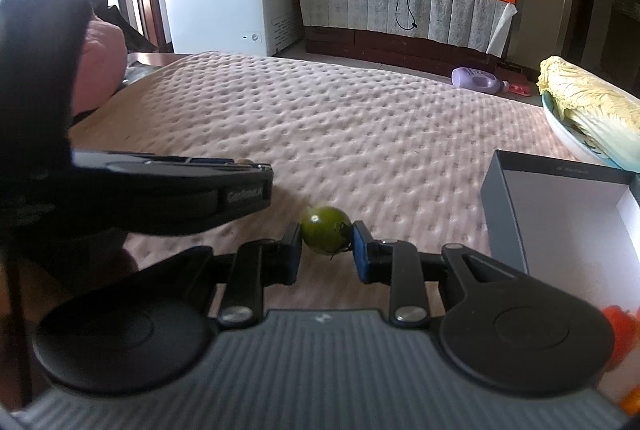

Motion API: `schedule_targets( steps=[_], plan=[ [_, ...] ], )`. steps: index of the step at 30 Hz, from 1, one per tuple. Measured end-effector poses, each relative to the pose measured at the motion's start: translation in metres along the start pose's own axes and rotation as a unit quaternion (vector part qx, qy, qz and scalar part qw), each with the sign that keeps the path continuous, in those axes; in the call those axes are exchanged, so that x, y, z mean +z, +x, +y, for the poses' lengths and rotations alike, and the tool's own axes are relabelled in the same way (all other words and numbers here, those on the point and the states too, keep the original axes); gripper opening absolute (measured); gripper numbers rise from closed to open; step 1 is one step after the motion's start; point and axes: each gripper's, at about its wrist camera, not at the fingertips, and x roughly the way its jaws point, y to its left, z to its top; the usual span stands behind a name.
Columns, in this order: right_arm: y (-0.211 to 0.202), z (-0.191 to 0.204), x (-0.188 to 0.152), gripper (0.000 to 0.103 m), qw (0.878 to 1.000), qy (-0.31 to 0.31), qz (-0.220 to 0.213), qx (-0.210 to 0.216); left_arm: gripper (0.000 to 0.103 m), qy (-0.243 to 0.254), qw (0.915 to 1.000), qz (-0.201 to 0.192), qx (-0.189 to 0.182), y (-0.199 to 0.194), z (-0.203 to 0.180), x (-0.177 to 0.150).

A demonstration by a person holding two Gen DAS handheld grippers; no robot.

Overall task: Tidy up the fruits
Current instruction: 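Carry the kiwi over the box with the left tool while the right tool carries the lime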

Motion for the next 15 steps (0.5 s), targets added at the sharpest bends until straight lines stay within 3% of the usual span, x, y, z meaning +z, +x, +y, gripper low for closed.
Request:
schedule_targets(
  steps=[8,15],
  plan=[
    [-0.039,-0.005,-0.009,0.030,1.000,0.002,-0.007,0.002,0.027,0.001,1.0000,0.002,-0.004,-0.008,-0.006,-0.003],
    [-0.086,-0.016,-0.021,0.030,1.000,0.008,-0.027,-0.008,0.027,0.015,0.9998,-0.006,-0.007,-0.038,-0.023,-0.009]
  ],
)
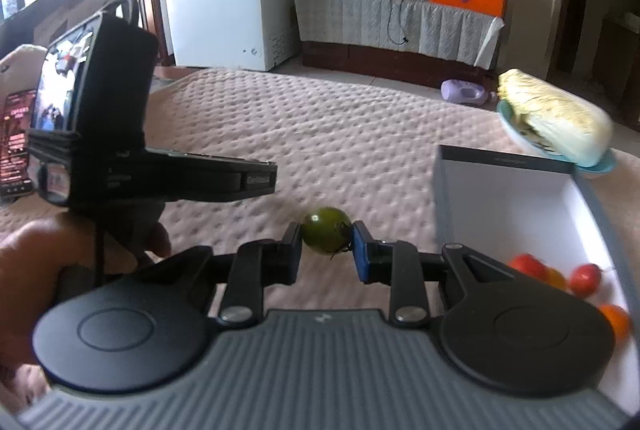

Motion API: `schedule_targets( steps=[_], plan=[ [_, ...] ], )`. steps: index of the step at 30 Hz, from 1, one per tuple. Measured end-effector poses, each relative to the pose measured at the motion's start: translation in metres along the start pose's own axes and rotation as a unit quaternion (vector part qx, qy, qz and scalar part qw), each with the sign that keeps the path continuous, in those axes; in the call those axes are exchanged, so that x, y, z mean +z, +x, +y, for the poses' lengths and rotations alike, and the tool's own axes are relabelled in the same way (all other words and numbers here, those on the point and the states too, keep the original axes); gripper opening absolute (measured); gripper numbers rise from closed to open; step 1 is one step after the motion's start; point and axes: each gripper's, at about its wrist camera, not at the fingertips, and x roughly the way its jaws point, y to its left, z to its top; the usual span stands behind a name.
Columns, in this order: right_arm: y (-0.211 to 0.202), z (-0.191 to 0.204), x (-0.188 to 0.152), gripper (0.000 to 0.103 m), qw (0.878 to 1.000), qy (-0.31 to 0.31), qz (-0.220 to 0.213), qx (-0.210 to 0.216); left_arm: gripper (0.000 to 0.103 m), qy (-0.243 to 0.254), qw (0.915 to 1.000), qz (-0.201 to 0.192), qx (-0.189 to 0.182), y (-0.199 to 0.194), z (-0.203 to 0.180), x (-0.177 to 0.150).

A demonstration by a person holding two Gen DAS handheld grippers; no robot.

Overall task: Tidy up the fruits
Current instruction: 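Carry the kiwi over the box with the left tool while the right tool carries the lime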

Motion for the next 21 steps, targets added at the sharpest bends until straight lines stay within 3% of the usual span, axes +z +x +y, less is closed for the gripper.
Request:
schedule_targets(
  steps=[11,21],
  plan=[
    [-0.075,-0.020,-0.030,0.030,0.999,0.019,-0.022,-0.014,0.027,0.012,0.9998,-0.009,-0.013,-0.053,-0.045,-0.012],
    [-0.109,-0.040,-0.046,0.030,0.998,0.043,-0.033,-0.028,0.027,0.017,0.9995,-0.010,-0.026,-0.101,-0.075,-0.039]
  ],
)
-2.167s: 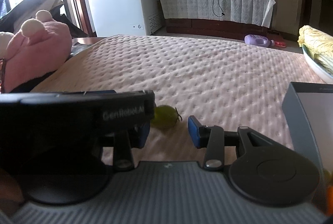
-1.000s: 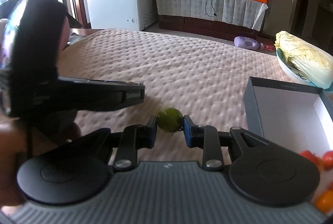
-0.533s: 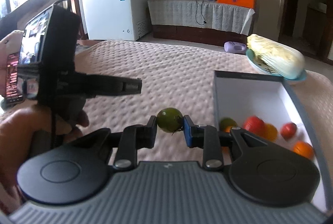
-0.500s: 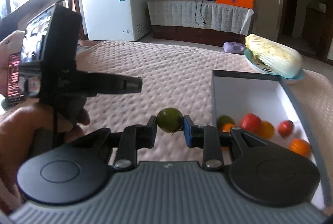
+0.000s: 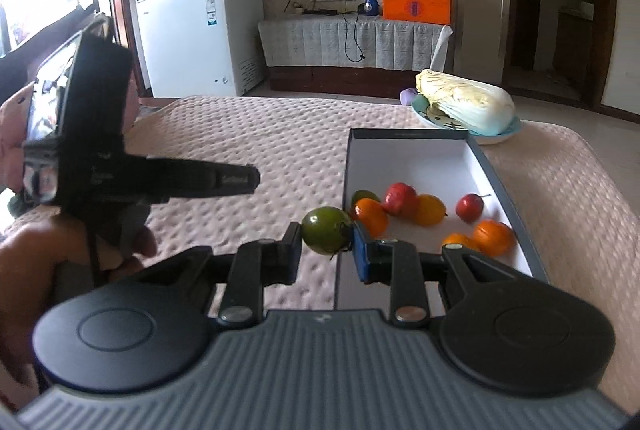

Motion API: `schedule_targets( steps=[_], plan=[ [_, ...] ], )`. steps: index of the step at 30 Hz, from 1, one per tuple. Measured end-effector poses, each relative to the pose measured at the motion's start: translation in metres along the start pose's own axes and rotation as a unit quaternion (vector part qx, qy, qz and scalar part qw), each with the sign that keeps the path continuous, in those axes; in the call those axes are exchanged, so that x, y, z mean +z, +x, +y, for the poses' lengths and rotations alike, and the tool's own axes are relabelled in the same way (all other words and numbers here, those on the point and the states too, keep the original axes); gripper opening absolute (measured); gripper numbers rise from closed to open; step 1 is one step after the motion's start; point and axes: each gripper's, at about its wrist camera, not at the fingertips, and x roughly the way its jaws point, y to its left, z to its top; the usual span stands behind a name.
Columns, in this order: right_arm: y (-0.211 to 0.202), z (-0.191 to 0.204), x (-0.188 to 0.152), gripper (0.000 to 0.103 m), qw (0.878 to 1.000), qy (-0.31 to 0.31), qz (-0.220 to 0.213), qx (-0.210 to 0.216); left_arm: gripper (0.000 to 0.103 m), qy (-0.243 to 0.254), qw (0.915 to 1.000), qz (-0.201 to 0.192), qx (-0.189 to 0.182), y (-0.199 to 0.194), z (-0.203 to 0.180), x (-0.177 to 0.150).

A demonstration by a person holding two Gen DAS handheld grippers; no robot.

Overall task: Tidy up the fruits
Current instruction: 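Carry the kiwi over the box with the left tool while the right tool carries the lime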

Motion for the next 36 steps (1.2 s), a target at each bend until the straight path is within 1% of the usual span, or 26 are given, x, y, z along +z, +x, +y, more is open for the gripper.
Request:
schedule_targets(
  steps=[5,10,16,19,23,24,26,28,30,32,34,36],
  plan=[
    [-0.010,0.002,-0.005,0.030,1.000,0.006,-0.007,0.013,0.027,-0.008,0.9999,0.003,0.010,-0.022,-0.003,-0.015],
    [-0.022,0.002,-0.011,0.030,1.000,0.007,-0.015,0.017,0.027,-0.012,0.9999,-0.003,0.009,-0.049,-0.005,-0.025],
    [-0.030,-0.009,-0.014,0.030,1.000,0.014,-0.017,0.009,0.027,0.013,0.9998,-0.011,0.013,-0.067,-0.015,-0.031],
    [-0.030,-0.015,-0.009,0.030,1.000,0.000,-0.012,0.008,0.027,0.018,0.9997,-0.013,0.012,-0.068,-0.017,-0.030],
    [-0.030,-0.023,-0.008,0.030,0.999,-0.042,-0.013,-0.001,0.027,0.020,0.9997,-0.012,0.008,-0.065,-0.021,-0.030],
    [-0.029,-0.027,-0.010,0.030,0.999,-0.037,-0.012,-0.005,0.027,0.021,0.9997,-0.011,0.005,-0.063,-0.022,-0.030],
    [-0.025,-0.038,-0.015,0.030,1.000,0.000,-0.005,-0.005,0.027,0.022,0.9997,-0.011,0.005,-0.061,-0.024,-0.030],
    [-0.023,-0.044,-0.016,0.030,1.000,0.023,0.003,-0.004,0.027,0.021,0.9997,-0.012,0.000,-0.059,-0.026,-0.028],
    [-0.026,-0.047,-0.016,0.030,1.000,0.024,-0.007,-0.007,0.027,0.024,0.9996,-0.014,-0.003,-0.057,-0.030,-0.027],
    [-0.025,-0.053,-0.017,0.030,0.999,0.037,-0.006,-0.012,0.027,0.026,0.9995,-0.016,-0.010,-0.053,-0.035,-0.024],
    [-0.022,-0.060,-0.017,0.030,0.999,0.047,-0.002,-0.019,0.027,0.034,0.9992,-0.021,-0.008,-0.050,-0.041,-0.022],
    [-0.022,-0.065,-0.015,0.030,0.998,0.053,-0.007,-0.022,0.027,0.033,0.9991,-0.024,-0.013,-0.047,-0.045,-0.020]
  ],
)
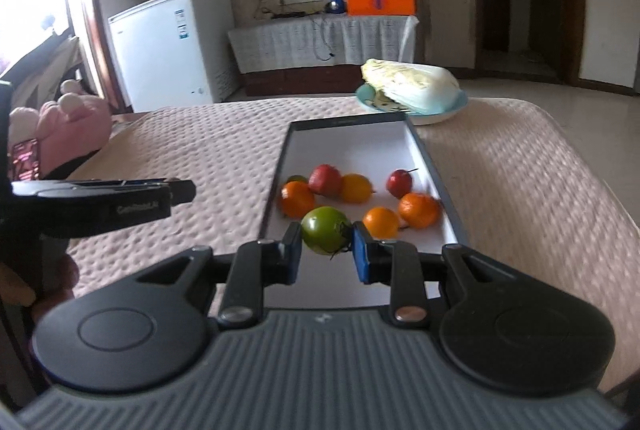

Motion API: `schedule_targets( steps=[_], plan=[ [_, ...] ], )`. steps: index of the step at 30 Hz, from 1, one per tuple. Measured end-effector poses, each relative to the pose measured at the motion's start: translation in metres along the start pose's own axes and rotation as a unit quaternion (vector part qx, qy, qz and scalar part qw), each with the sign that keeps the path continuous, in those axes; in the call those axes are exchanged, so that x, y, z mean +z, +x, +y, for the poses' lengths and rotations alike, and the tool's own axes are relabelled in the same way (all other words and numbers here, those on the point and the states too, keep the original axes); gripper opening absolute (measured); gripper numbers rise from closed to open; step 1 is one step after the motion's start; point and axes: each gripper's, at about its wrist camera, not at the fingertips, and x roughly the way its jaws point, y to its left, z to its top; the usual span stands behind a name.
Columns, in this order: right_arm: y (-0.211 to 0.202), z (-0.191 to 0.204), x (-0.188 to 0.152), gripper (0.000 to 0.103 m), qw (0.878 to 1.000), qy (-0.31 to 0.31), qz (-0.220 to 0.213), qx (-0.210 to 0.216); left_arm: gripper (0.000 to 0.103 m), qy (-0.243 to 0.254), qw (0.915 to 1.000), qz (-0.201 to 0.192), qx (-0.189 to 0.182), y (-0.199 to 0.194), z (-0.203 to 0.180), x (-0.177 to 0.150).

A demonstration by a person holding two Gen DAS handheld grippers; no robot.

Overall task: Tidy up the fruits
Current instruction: 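Carry the kiwi over the box with the left tool while the right tool carries the lime, then open the left tool to drop the kiwi while the right tool releases the lime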

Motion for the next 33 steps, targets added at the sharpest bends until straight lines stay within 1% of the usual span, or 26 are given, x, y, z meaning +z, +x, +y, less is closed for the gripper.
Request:
schedule_targets(
  steps=[4,8,15,22,27,31,33],
  plan=[
    [0.003,-0.008,0.002,0.030,1.000,0.014,-0.001,-0.008,0.027,-0.020,0.9993,-0.005,-0.031,0.000,-0.004,0.005],
    [0.007,-0.008,0.005,0.030,1.000,0.014,0.001,-0.014,0.027,-0.007,0.9987,-0.013,-0.049,0.000,-0.015,0.009],
    [0.012,-0.013,0.006,0.030,1.000,0.012,0.004,-0.023,0.027,0.016,0.9970,-0.011,-0.075,0.005,-0.043,0.013],
    [0.019,-0.019,0.007,0.030,0.999,0.012,0.013,-0.032,0.027,0.036,0.9948,-0.009,-0.095,0.032,-0.072,0.026],
    [0.027,-0.019,0.007,0.030,0.999,0.006,0.023,-0.036,0.027,0.048,0.9922,0.001,-0.115,0.051,-0.089,0.029],
    [0.038,-0.022,0.009,0.030,0.999,-0.001,0.027,-0.045,0.027,0.046,0.9920,0.008,-0.117,0.066,-0.094,0.032],
    [0.042,-0.026,0.010,0.030,0.998,0.006,0.032,-0.048,0.027,0.046,0.9919,0.013,-0.118,0.073,-0.096,0.033]
  ],
)
